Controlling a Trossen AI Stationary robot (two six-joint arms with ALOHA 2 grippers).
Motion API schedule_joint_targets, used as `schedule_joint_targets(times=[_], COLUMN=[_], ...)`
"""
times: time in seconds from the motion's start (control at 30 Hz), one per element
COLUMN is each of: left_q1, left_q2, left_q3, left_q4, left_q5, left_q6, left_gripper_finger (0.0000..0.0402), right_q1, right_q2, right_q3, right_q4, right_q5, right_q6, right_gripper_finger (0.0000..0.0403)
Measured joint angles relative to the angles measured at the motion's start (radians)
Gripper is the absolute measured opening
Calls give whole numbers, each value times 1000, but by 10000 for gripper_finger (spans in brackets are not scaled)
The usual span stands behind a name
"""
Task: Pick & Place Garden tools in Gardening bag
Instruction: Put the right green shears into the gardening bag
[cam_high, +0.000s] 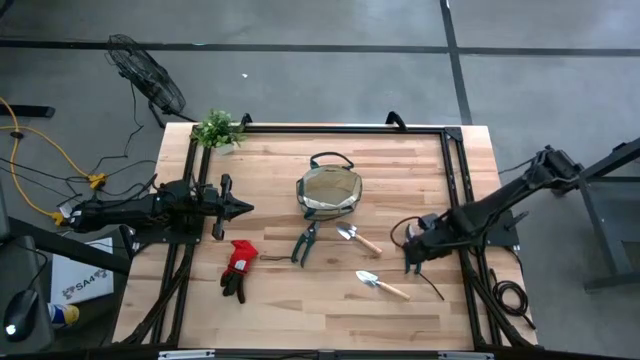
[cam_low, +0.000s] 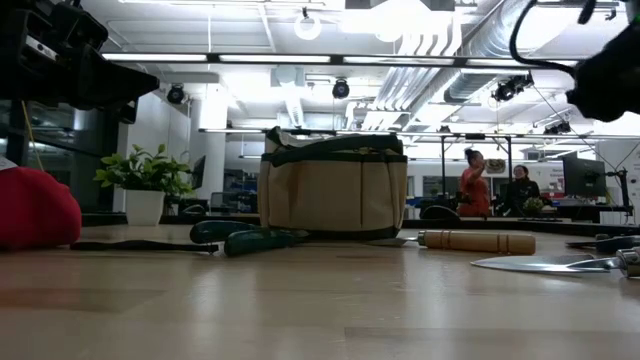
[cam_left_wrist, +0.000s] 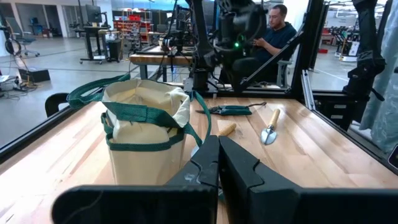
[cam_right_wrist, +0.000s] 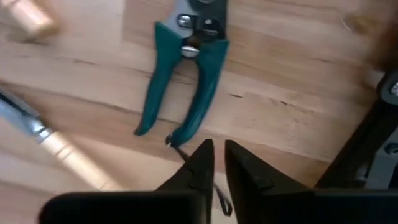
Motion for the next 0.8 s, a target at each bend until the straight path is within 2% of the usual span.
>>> schedule_joint_targets(times=[0.27, 0.37, 0.5, 0.8], left_q1=[0, 0, 0, 0], left_q2=[0, 0, 0, 0], left_q3=[0, 0, 0, 0], left_q4=[0, 0, 0, 0], left_q5=[0, 0, 0, 0], left_q6=[0, 0, 0, 0], left_gripper_finger=[1, 1, 1, 1], right_q1=[14, 14, 15, 15], right_q2=[117, 151, 196, 286], right_q3=[0, 0, 0, 0], right_q4=[4, 24, 48, 105], right_q5=[105, 114, 83, 60], right_q6=[124, 151, 169, 171], right_gripper_finger=[160, 191, 203, 190])
